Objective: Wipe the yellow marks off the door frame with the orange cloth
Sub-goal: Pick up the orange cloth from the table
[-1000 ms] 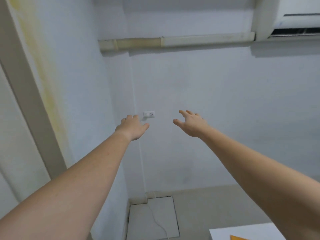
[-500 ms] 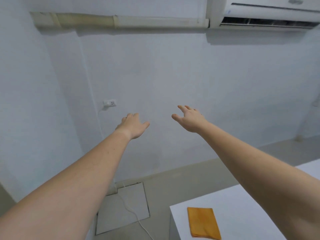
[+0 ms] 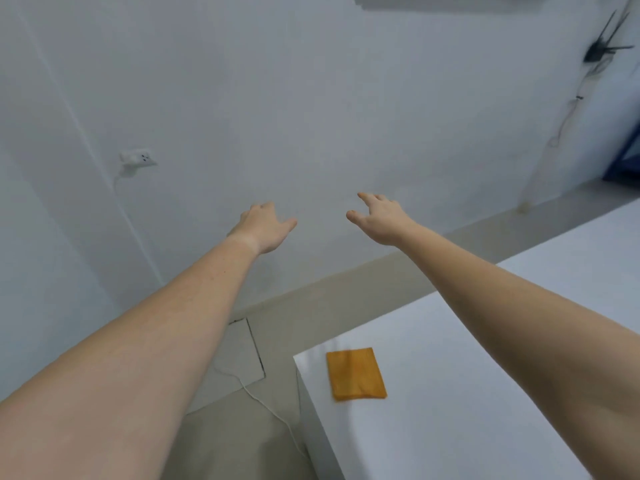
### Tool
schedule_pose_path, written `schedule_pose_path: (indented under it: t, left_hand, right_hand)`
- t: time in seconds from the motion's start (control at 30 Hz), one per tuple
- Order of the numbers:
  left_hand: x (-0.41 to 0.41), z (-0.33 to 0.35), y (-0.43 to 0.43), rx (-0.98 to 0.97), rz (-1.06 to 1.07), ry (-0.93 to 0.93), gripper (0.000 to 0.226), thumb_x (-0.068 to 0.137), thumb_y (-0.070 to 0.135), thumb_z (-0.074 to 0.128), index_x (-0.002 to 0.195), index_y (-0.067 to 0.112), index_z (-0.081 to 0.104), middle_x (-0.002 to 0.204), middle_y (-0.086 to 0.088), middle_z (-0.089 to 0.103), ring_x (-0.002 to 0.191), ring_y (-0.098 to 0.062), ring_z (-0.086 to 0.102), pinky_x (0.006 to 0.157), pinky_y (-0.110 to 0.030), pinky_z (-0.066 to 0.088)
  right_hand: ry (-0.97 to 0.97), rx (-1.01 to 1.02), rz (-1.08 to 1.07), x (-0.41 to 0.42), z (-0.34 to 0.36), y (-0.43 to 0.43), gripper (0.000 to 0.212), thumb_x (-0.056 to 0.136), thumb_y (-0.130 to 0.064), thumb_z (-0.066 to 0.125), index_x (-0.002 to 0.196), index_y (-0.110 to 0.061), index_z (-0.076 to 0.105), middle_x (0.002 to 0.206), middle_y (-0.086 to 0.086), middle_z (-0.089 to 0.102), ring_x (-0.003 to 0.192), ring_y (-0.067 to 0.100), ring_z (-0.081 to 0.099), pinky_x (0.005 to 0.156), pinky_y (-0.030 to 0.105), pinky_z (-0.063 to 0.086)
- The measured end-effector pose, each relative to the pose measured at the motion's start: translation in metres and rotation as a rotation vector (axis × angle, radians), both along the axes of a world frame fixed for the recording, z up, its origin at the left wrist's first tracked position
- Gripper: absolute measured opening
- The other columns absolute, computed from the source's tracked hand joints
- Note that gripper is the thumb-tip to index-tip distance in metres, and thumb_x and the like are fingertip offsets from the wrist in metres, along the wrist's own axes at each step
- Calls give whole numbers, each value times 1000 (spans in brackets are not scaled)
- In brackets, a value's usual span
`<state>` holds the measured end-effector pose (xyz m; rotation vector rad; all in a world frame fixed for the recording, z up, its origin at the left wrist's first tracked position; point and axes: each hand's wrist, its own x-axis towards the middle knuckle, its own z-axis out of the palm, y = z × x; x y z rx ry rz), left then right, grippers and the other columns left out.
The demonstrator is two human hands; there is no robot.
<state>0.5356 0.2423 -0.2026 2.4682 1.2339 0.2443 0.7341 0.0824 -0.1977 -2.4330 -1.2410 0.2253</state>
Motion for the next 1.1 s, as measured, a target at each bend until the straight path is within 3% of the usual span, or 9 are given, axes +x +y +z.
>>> schedule_pose_path:
  t: [0.37, 0.5, 0.77, 0.9, 1.0, 1.1]
  left_hand:
    - [62, -143, -7, -284, -90, 109, 80, 110, 56, 50, 166, 1, 31, 174, -21, 33, 161, -38, 35, 128, -44, 31]
    - [73, -198, -13, -444, -105, 179, 84, 111, 59, 44, 171, 6, 19, 179, -15, 25, 164, -36, 28, 132, -47, 28]
    - [77, -293, -30, -739, -27, 206, 82, 111, 60, 43, 171, 9, 21, 179, -14, 26, 164, -36, 29, 131, -48, 27]
    - [76, -334, -42, -842, 46, 195, 73, 113, 51, 44, 168, 6, 29, 173, -16, 38, 157, -36, 41, 120, -41, 39]
    - [75, -358, -52, -891, 116, 197, 64, 114, 45, 47, 162, 5, 38, 160, -16, 53, 143, -35, 55, 104, -35, 44]
    - [75, -378, -58, -929, 186, 172, 43, 112, 39, 53, 147, 14, 50, 139, -15, 60, 126, -33, 61, 100, -35, 48]
  right_hand:
    - [191, -153, -81, 54, -129, -17, 70, 108, -47, 47, 165, -12, 28, 169, 15, 33, 155, 33, 32, 125, 44, 30]
    - [314, -211, -149, 65, -182, -24, 67, 108, -45, 49, 163, -10, 31, 165, 16, 39, 151, 34, 41, 120, 43, 35]
    - [526, -372, -289, 62, -292, -39, 62, 107, -39, 54, 158, -7, 40, 155, 18, 53, 139, 36, 54, 113, 42, 44]
    - [623, -436, -382, 49, -344, -38, 61, 106, -35, 56, 157, -5, 41, 156, 18, 51, 140, 35, 53, 113, 42, 43]
    - [672, -478, -462, 34, -374, -33, 54, 107, -28, 54, 152, -3, 43, 150, 17, 55, 134, 34, 56, 103, 38, 47]
    - [697, -454, -540, 27, -396, -26, 35, 103, -19, 54, 135, -4, 51, 123, 13, 64, 103, 26, 61, 82, 32, 49]
